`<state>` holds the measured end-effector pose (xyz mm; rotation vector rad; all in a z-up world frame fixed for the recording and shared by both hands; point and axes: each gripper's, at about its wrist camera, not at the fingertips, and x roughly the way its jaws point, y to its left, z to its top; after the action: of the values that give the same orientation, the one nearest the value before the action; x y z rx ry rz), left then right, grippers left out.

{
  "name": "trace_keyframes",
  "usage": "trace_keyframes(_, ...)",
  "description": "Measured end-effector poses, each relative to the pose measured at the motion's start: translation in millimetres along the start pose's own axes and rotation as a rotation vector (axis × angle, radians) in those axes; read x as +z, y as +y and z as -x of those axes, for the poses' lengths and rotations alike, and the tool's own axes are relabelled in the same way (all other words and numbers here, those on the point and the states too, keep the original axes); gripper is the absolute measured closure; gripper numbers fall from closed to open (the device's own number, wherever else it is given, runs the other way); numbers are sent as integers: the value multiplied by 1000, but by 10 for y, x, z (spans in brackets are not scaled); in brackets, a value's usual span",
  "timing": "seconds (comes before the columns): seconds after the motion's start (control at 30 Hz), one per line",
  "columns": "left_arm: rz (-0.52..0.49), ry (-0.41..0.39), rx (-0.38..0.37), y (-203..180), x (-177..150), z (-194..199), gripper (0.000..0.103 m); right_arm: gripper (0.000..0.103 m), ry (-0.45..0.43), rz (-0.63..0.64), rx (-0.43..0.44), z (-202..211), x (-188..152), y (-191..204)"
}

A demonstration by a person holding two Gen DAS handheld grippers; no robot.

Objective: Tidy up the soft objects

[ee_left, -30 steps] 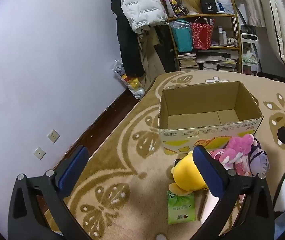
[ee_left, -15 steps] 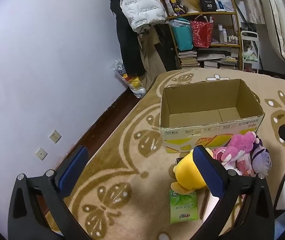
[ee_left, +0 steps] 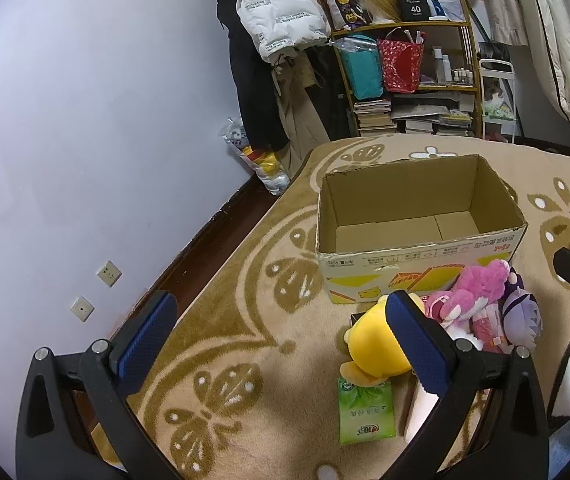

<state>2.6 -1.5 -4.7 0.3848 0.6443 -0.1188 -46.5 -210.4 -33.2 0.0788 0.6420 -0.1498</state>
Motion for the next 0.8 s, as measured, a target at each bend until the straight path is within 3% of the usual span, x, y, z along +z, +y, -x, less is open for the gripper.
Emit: trace_keyframes(0.8, -28, 0, 7, -59, -23, 8, 0, 0, 15, 6, -5, -44, -60, 11)
